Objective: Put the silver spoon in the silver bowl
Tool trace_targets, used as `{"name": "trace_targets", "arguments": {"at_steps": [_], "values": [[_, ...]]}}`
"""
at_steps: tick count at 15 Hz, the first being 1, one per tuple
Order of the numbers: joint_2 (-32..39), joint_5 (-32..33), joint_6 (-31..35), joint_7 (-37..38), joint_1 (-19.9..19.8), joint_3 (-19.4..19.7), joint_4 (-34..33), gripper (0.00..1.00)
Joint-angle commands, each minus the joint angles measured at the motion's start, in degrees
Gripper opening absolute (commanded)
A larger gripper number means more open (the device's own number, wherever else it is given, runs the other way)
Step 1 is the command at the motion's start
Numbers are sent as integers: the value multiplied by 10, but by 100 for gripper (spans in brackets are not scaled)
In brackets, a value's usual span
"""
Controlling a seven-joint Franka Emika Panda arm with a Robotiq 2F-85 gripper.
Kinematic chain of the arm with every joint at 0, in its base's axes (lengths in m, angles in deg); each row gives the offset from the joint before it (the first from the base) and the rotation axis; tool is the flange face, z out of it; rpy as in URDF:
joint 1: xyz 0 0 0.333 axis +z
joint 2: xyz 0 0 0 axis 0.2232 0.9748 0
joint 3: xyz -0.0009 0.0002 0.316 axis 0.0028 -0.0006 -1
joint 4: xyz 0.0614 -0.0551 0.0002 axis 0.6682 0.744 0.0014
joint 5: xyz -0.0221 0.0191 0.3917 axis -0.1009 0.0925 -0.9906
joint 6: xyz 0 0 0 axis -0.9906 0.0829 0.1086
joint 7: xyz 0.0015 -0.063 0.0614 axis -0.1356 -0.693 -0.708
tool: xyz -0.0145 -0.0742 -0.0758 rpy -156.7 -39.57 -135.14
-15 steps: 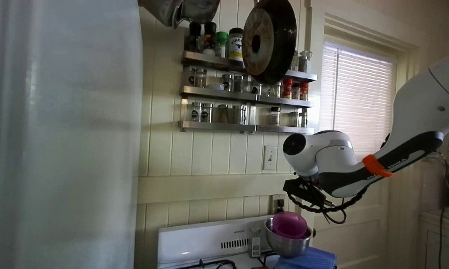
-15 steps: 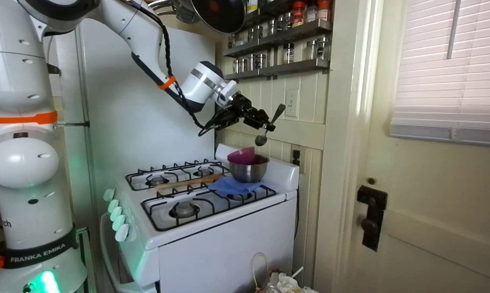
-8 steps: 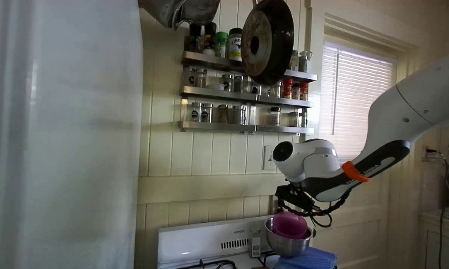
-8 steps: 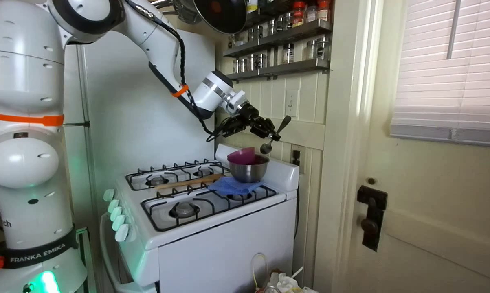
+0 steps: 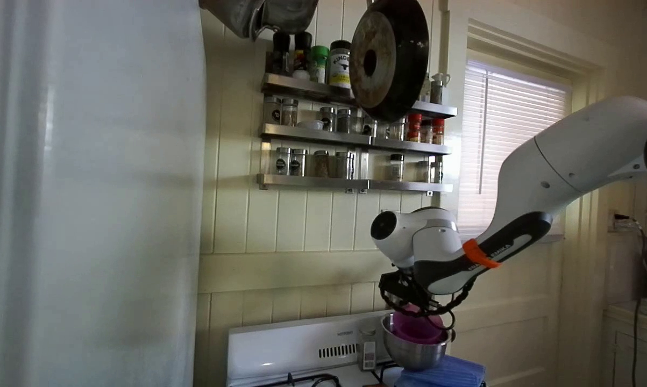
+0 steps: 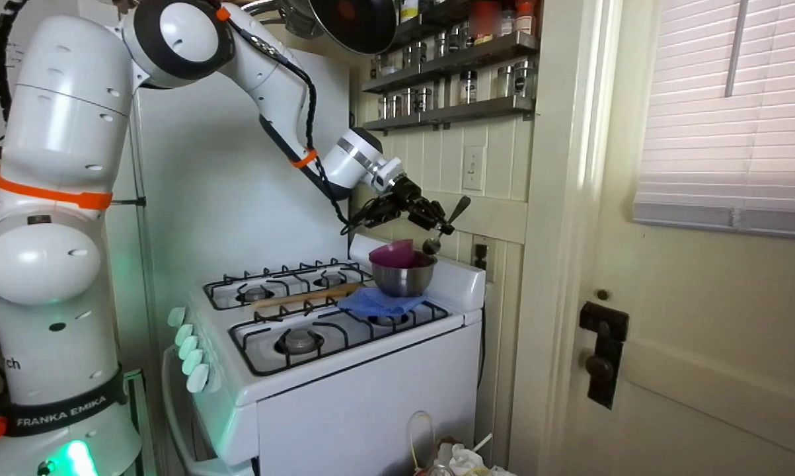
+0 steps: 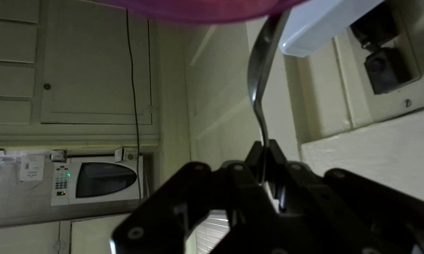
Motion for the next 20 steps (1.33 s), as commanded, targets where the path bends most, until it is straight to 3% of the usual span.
{"name": "trace_targets", "arguments": {"at_steps": [1, 5, 14, 20], "values": [[29, -10, -31, -21, 13, -4, -33, 1], [57, -11, -52, -37, 24, -6, -57, 1], [83, -5, -172, -34, 66, -19, -88, 1], [76, -1, -156, -30, 60, -20, -75, 1]]}}
